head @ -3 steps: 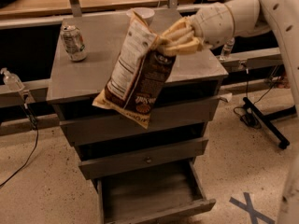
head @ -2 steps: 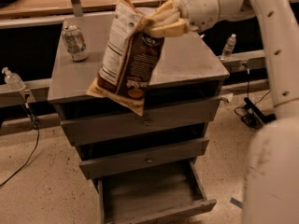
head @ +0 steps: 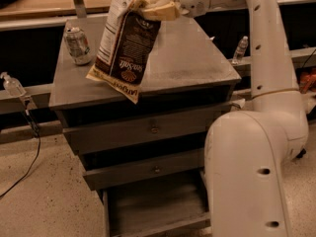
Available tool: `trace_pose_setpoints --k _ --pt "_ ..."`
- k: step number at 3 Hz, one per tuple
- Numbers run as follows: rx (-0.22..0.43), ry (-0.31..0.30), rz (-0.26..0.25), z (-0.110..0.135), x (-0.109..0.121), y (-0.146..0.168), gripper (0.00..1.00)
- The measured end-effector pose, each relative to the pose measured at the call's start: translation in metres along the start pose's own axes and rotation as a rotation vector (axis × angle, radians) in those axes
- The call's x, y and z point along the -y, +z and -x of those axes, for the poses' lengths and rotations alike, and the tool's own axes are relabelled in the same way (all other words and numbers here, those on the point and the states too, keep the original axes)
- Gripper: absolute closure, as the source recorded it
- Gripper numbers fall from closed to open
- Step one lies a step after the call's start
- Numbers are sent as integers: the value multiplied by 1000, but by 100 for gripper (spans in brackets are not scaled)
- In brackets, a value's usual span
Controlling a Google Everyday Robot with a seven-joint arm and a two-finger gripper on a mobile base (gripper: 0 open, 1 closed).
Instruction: Pick brown chip bag from bottom drawer and place on counter
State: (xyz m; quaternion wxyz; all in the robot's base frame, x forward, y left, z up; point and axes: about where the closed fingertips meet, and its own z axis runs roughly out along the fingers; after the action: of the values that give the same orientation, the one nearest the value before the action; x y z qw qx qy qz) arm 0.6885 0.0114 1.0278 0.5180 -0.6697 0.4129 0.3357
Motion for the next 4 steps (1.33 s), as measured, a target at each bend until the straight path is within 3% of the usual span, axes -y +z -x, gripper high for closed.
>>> trace_pose_setpoints --k 1,2,4 --pt "-79 74 -157 -28 35 -20 82" --pt "-78 81 -183 -29 43 -18 59" --pt "-73 84 -180 -31 45 -11 13"
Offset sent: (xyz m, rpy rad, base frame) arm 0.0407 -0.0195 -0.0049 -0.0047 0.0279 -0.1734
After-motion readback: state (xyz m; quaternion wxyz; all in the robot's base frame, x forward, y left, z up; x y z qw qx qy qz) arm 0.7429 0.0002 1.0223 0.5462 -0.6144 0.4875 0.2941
